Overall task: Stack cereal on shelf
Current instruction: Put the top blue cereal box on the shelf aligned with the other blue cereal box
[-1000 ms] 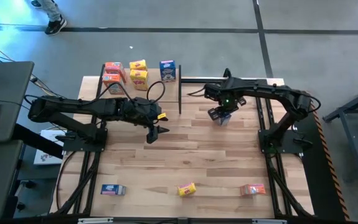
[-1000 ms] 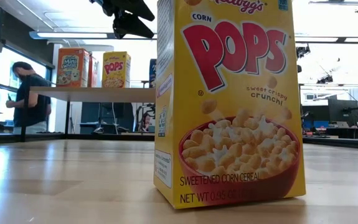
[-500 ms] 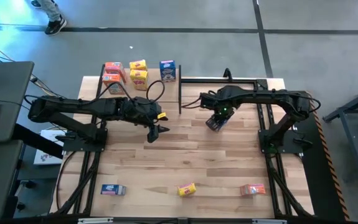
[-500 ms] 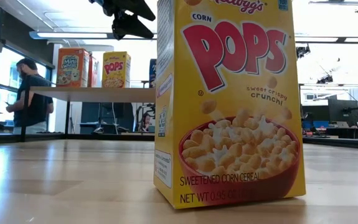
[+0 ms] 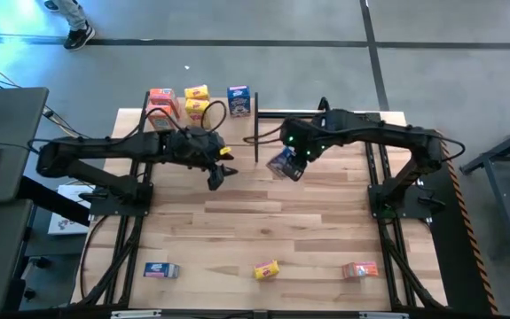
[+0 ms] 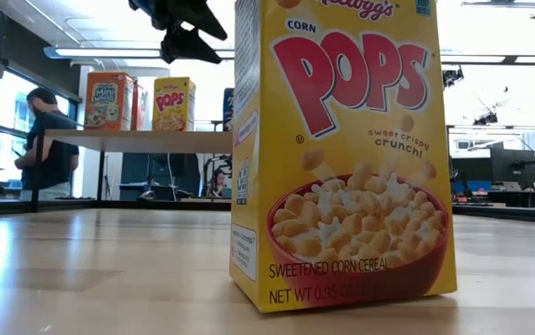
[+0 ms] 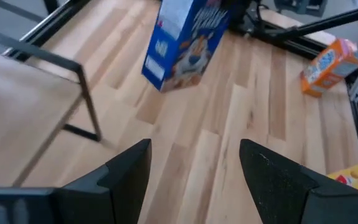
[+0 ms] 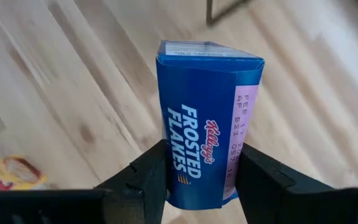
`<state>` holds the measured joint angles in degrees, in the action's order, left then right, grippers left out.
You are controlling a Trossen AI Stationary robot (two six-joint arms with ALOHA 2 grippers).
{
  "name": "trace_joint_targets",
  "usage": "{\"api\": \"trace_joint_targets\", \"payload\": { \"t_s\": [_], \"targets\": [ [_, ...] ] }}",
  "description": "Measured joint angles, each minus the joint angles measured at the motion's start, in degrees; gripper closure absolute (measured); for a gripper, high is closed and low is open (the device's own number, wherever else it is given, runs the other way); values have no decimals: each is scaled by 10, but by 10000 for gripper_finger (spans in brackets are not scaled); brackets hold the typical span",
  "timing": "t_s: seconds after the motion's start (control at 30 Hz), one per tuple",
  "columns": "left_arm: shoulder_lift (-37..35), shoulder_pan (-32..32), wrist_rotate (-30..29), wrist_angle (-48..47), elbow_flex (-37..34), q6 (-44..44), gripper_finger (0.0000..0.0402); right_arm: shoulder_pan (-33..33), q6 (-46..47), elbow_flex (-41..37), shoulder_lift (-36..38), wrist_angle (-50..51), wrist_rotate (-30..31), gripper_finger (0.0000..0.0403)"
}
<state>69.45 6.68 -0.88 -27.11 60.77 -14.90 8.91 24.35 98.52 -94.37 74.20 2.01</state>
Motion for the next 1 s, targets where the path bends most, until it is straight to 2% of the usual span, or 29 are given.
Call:
{"api": "trace_joint_targets", "payload": {
  "t_s": [0.3, 0.43, 0.63, 0.8, 1.0],
  "targets": [
    [-26, 17, 0, -10, 0, 0, 167, 6, -109, 118, 0, -8, 54, 249],
    [-28, 18, 0, -5, 0, 35, 167, 14, -178, 148, 0, -37, 66, 249],
    [-28, 20, 0, -4, 0, 45, 167, 35, -307, 153, 0, -105, 66, 249],
    [-28, 19, 3, -4, 0, 45, 167, 57, -365, 152, -12, -147, 63, 249],
    [-28, 19, 3, -5, 0, 45, 167, 82, -415, 151, -42, -171, 10, 249]
  ]
}}
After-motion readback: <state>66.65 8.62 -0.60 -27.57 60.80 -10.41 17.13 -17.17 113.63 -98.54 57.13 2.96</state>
